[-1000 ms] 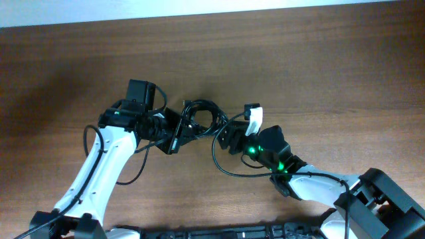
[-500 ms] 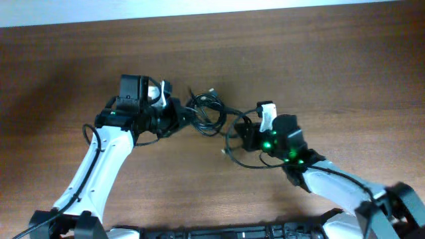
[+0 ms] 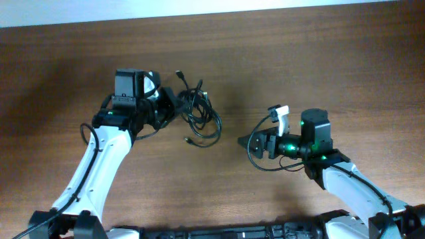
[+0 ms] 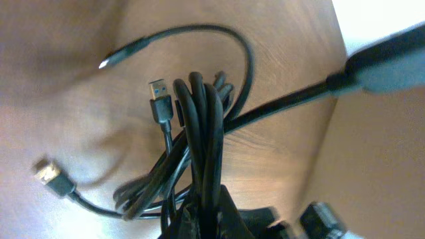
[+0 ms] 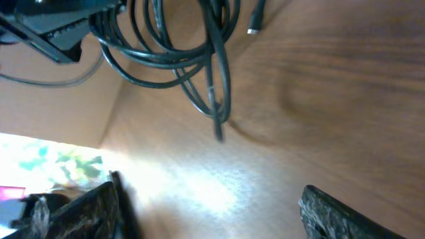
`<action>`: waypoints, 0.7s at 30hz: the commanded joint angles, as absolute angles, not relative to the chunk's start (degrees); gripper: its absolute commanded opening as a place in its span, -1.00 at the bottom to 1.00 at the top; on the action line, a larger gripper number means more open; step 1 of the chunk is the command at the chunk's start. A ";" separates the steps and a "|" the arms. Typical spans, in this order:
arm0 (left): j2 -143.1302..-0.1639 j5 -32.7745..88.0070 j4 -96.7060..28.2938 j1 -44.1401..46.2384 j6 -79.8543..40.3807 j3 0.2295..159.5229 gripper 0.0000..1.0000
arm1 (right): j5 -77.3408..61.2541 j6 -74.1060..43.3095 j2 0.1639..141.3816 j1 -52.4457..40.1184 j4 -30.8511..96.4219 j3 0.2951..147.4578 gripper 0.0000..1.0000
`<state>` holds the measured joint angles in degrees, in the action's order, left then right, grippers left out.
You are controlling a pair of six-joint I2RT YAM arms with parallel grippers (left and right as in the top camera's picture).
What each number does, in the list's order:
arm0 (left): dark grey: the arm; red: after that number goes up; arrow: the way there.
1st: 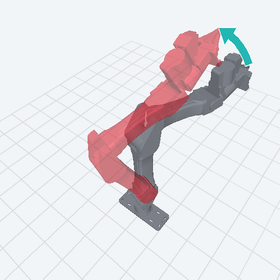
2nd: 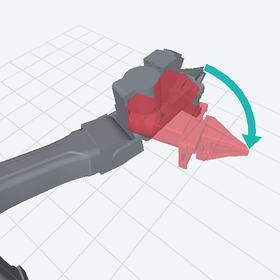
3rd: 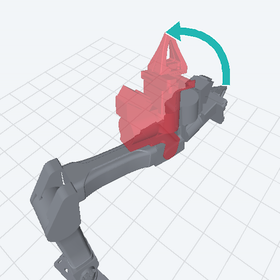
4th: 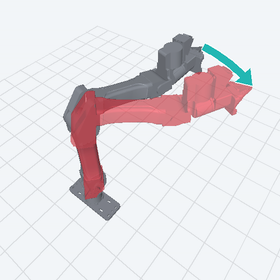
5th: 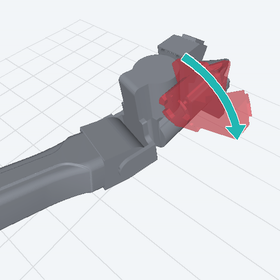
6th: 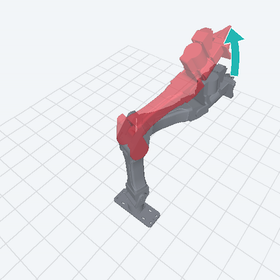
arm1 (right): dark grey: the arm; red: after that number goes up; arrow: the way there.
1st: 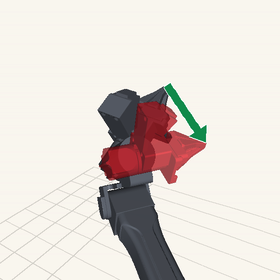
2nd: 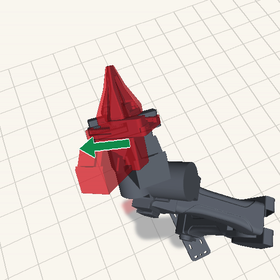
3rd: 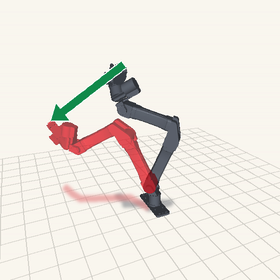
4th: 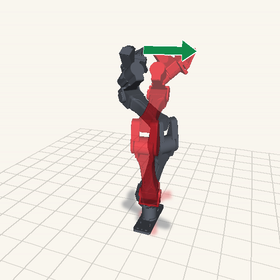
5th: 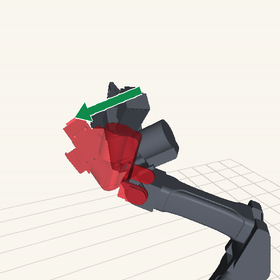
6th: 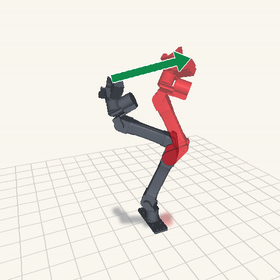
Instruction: Untangle cables
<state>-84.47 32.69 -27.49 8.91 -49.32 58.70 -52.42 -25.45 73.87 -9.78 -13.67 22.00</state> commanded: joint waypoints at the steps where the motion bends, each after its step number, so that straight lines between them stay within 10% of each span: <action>1: -84.31 34.35 -31.46 8.84 -80.44 59.13 -1.00 | -54.43 -24.18 73.45 -16.88 -18.65 21.76 0.71; 15: -84.31 46.30 -43.99 8.84 -93.43 59.13 -1.00 | -16.67 0.64 82.15 -41.41 -30.02 23.73 -0.19; 19: -84.29 48.93 -42.17 8.82 -93.86 59.18 -1.00 | -13.23 0.12 82.67 -44.42 -28.03 25.02 -0.06; 21: -84.31 48.75 -42.11 8.82 -93.84 59.20 -1.00 | -12.84 -0.45 82.63 -44.29 -28.10 25.34 0.60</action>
